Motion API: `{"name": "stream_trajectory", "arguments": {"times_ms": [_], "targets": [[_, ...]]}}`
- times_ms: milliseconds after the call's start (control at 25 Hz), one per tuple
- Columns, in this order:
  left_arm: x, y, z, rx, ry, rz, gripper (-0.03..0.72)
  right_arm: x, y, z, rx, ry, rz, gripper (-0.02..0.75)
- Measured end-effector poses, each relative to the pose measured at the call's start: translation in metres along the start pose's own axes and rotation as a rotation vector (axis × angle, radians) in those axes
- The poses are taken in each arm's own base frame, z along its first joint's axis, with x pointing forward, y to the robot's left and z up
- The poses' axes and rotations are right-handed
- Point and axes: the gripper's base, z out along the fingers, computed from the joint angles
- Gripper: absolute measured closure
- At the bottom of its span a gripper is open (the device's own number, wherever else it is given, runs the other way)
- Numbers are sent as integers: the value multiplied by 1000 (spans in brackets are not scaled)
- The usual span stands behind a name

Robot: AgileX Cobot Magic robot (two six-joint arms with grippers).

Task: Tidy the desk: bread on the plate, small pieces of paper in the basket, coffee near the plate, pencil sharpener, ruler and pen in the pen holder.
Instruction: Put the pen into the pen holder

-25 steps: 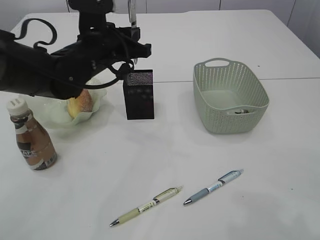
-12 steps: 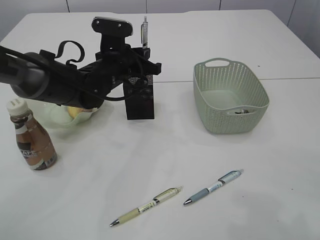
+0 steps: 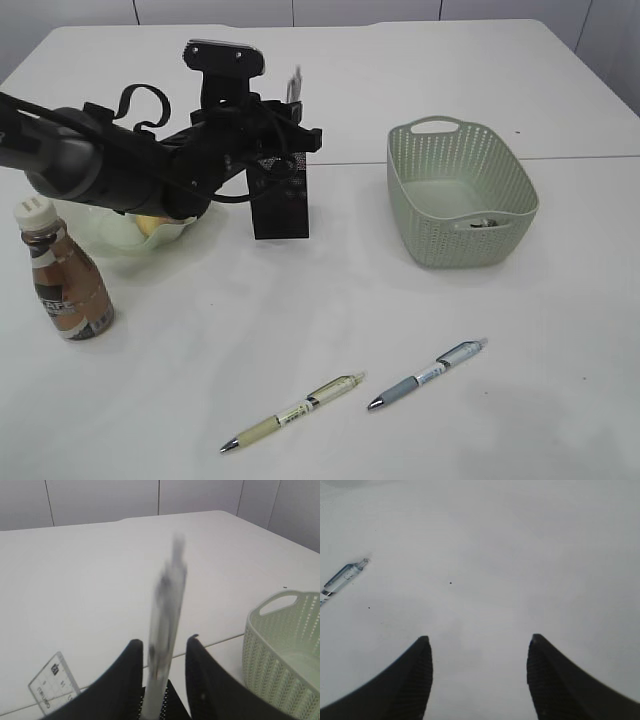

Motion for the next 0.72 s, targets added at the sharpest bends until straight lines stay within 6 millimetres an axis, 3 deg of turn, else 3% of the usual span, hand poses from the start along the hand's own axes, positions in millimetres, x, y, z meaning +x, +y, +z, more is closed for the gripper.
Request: {"name": "stream_trajectory", "arguments": {"times_ms": [120, 360, 520, 720], "targets": [[0, 0, 0, -2, -2, -3, 430, 0, 0, 0, 0, 0, 0, 298], [0, 1, 0, -7, -5, -10, 411, 0, 0, 0, 0, 0, 0, 298], [-15, -2, -6, 5, 39, -19, 411, 0, 0, 0, 0, 0, 0, 299], [-35, -13, -25, 64, 220, -2, 411, 0, 0, 0, 0, 0, 0, 299]]}}
